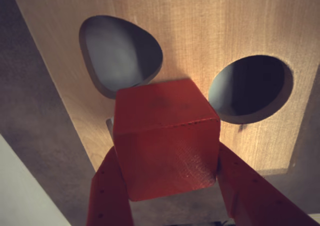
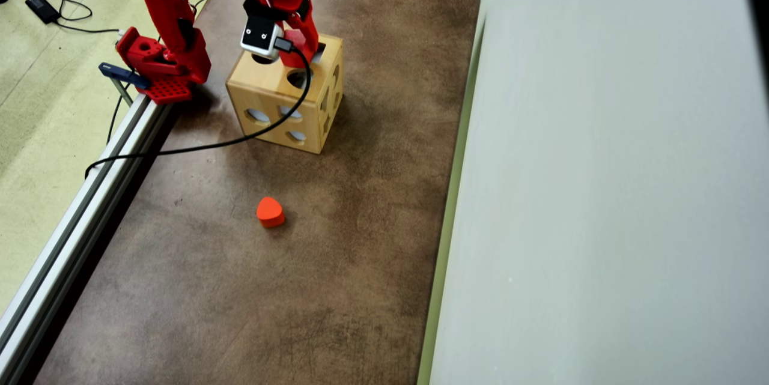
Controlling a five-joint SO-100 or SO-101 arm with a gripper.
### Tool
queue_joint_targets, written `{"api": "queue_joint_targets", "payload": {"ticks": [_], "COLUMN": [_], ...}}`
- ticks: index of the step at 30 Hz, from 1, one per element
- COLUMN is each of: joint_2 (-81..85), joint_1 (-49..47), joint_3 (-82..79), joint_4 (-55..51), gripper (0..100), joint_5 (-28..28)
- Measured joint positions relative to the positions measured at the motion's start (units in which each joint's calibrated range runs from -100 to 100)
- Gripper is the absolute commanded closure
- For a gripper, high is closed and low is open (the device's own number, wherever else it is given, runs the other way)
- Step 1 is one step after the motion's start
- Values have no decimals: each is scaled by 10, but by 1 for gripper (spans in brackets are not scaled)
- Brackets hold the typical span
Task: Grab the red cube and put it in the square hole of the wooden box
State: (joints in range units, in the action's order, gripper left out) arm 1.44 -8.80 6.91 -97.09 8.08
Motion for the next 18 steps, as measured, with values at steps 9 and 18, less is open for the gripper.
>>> {"api": "queue_joint_targets", "payload": {"ticks": [9,18], "joint_2": [-2,-3], "joint_1": [0,-35], "joint_3": [0,-1], "joint_4": [67,76], "gripper": [97,97], "joint_5": [6,11]}}
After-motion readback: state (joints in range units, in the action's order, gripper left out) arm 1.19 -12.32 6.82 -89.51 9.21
